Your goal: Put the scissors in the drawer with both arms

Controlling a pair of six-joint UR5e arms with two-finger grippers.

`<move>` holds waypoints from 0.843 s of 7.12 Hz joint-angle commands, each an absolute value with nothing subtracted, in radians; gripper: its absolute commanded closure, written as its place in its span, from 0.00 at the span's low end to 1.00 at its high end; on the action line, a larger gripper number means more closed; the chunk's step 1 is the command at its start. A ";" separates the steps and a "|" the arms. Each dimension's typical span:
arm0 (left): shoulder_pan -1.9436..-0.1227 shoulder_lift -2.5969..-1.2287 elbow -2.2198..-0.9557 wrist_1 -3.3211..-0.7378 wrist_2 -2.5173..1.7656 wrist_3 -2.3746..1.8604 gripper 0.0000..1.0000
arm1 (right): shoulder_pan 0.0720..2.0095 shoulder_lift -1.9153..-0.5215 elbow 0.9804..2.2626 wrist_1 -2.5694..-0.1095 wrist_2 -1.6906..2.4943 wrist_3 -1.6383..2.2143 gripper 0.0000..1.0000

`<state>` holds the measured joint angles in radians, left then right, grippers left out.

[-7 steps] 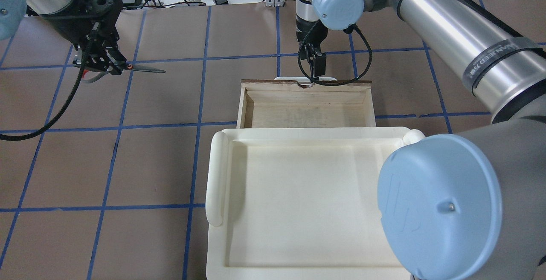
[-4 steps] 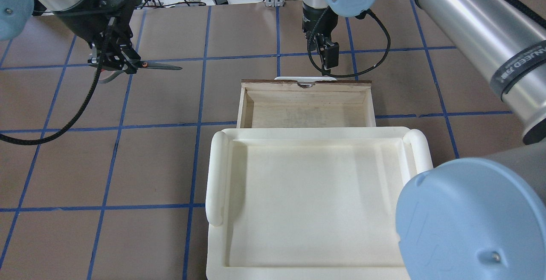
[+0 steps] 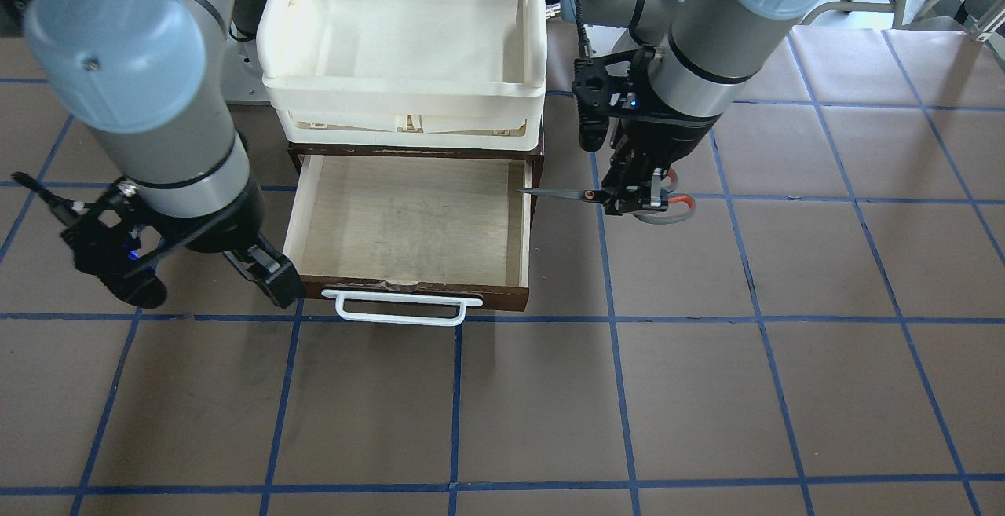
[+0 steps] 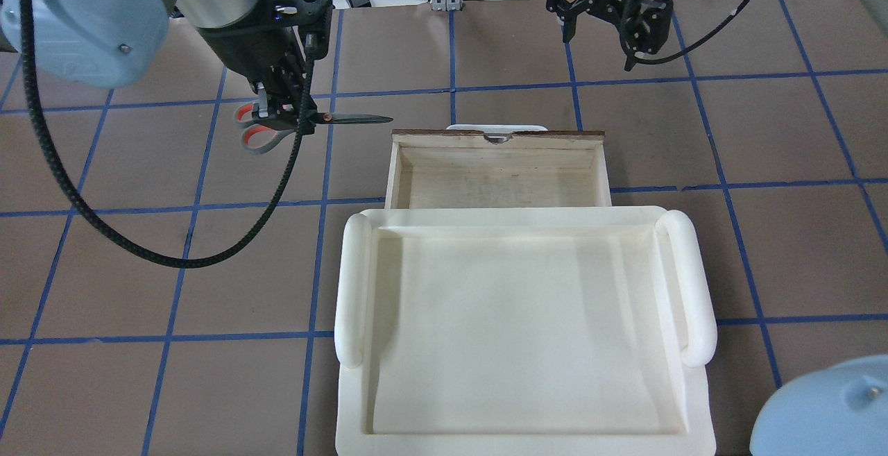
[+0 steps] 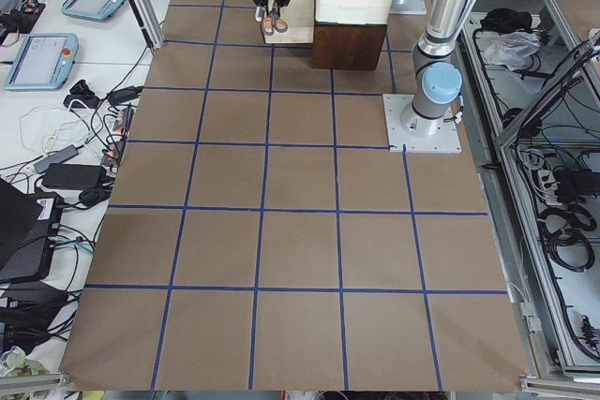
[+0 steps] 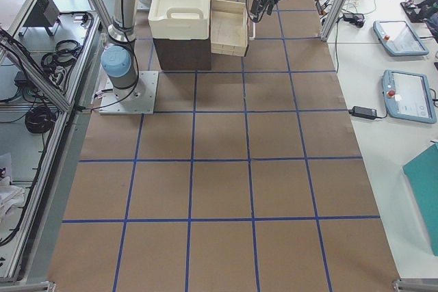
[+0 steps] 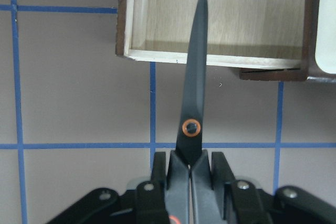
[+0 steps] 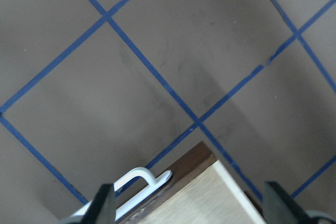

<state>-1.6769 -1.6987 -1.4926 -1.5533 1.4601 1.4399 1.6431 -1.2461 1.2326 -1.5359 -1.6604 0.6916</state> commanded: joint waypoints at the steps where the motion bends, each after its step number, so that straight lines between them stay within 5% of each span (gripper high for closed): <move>1: -1.794 -1.733 -1.493 -1.542 1.424 1.341 1.00 | 1.568 -1.330 1.262 -1.539 -1.647 0.252 0.00; 6: -1.891 -1.877 -1.483 -1.355 1.353 1.258 1.00 | 1.459 -1.359 1.291 -1.520 -1.647 0.002 0.00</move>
<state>-1.8668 -1.8480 -1.4863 -1.3869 1.3685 1.2780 1.4769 -1.3574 1.2788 -1.5244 -1.6463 0.0099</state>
